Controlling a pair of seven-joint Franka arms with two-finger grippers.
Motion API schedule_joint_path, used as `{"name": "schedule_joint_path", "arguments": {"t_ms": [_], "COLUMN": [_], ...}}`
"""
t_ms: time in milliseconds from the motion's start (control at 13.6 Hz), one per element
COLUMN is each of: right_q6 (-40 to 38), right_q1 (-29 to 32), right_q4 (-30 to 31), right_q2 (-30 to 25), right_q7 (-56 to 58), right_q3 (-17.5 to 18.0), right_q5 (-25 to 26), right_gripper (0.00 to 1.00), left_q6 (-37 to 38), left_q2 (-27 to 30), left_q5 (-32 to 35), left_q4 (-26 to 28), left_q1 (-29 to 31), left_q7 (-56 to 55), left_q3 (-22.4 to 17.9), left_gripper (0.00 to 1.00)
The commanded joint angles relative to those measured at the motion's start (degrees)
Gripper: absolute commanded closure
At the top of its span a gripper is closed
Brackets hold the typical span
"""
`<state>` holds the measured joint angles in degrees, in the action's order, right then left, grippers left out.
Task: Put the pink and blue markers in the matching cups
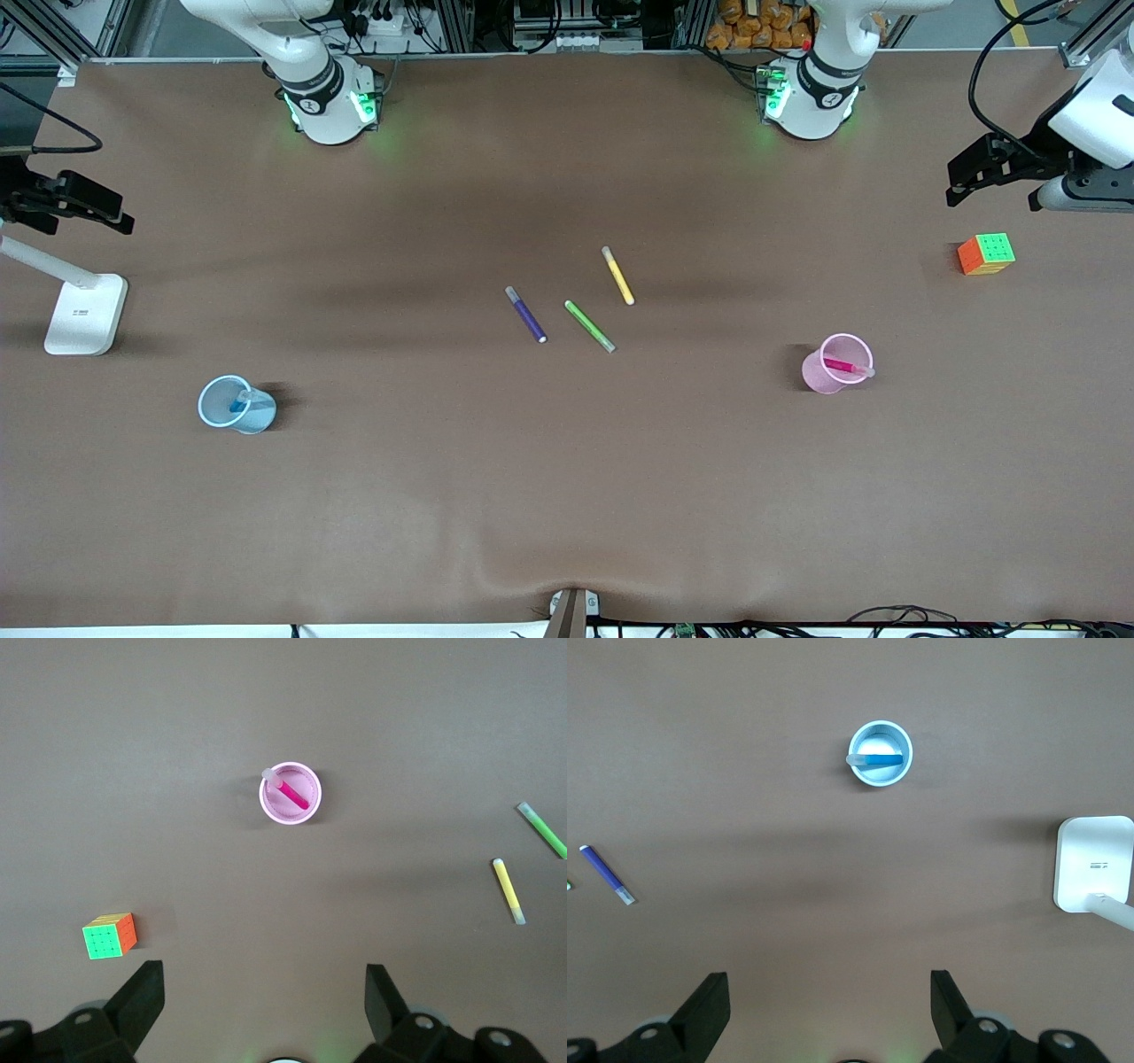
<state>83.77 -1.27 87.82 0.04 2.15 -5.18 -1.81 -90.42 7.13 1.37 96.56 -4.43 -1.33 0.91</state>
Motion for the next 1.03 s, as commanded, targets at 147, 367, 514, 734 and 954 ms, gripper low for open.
{"name": "schedule_joint_path", "arguments": {"t_ms": [147, 367, 514, 734, 954], "right_q6": [-1.24, -1.24, -1.15, -0.80, -0.71], "right_q1": [0.30, -0.04, -0.31, -0.13, -0.05], "right_q4": [-0.37, -0.37, -0.37, -0.37, -0.37], "right_q2": [-0.75, -0.84, -0.84, -0.84, -0.84], "right_q7": [-0.65, -0.65, -0.83, -0.74, -0.74], "right_q3": [0.08, 0.17, 0.35, 0.26, 0.17], "right_q5": [1.89, 2.16, 2.25, 2.68, 2.77], "right_gripper": [0.00, 0.00, 0.00, 0.00, 0.00], "left_q6": [1.29, 1.65, 1.65, 1.65, 1.65], "left_q2": [1.22, 2.01, 1.75, 1.66, 1.66], "left_q5": [-1.02, -1.11, -1.02, -0.93, -0.84], "left_q4": [0.65, 1.26, 0.39, 0.29, 0.21], "left_q1": [0.39, 0.47, 0.65, 0.56, 0.56], "left_q7": [0.63, 0.27, 0.27, 0.36, 0.18], "left_q3": [0.05, 0.05, -0.03, -0.03, -0.03], "left_gripper": [0.00, 0.00, 0.00, 0.00, 0.00]}}
